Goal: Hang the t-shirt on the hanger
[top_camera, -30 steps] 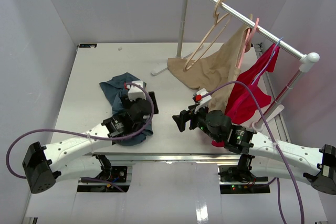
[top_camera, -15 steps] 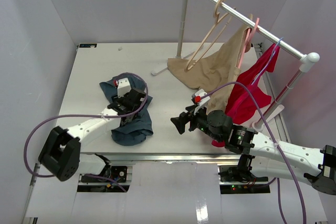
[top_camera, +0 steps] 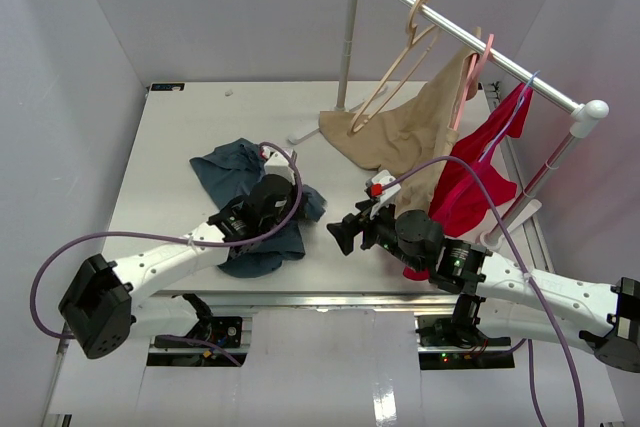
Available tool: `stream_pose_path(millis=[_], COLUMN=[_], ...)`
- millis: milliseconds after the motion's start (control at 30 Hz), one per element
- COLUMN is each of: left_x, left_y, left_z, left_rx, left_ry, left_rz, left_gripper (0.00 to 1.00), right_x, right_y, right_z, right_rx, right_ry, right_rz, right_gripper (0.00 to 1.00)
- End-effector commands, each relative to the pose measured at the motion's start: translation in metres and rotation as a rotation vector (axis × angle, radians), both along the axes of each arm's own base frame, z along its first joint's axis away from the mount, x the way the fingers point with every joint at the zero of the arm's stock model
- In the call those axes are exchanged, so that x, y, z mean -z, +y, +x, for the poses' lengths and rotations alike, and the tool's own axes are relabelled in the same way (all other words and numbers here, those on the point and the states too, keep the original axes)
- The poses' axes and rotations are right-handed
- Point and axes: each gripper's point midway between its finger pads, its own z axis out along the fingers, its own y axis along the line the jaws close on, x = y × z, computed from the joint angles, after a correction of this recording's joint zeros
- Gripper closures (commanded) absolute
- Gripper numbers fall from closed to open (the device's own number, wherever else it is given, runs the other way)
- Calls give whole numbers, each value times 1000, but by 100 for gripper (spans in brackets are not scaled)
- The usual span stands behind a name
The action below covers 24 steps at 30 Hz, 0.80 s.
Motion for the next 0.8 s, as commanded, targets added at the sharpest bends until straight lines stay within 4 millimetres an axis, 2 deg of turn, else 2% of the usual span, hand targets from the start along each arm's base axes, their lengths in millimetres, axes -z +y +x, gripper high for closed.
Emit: stream_pose_path(millis=[0, 100, 133, 167, 233, 267, 300, 367, 433, 500, 533, 600, 700, 767], left_x=[-16, -26, -30, -35, -45, -46, -55, -55, -43, -41, -38, -29, -13, 1], left_y=[-42, -62, -64, -63, -48, -36, -24, 7, 42, 77, 85, 121, 144, 152], left_z=[-20, -39, -43, -45, -38, -35, -21, -5, 1, 13, 12, 19, 21, 22], left_rx=[243, 399, 427, 430, 349, 289, 191, 17, -134, -274, -306, -426, -503, -537], left_ry=[-50, -66, -73, -81, -98, -86, -102, -59, 12, 28, 31, 28, 28, 52], left_rz=[-148, -219, -234, -239, -224, -197, -182, -125, -49, -33, -31, -36, -41, -38], left_gripper=[100, 98, 89, 72, 28, 21, 18, 17, 17, 17, 17, 18, 20, 22], right_x=[-29, -27, -27, -26, -26, -26, -26, -26, -27, -21, -20, -19, 1, 11], right_y=[0, 2, 2, 2, 2, 4, 5, 10, 17, 26, 31, 44, 69, 83], right_z=[5, 5, 5, 6, 5, 3, 1, -4, -8, -9, -8, -3, 11, 18], right_rx=[22, 17, 17, 17, 7, -13, -27, -71, -109, -137, -142, -146, -127, -119], right_ry=[-51, -51, -52, -53, -59, -61, -68, -74, -74, -63, -58, -46, -11, 14], right_rz=[56, 46, 42, 39, 32, 30, 22, 16, 16, 0, -4, -21, -95, -131], right_gripper=[10, 10, 10, 10, 10, 10, 10, 9, 8, 7, 7, 4, 0, 5])
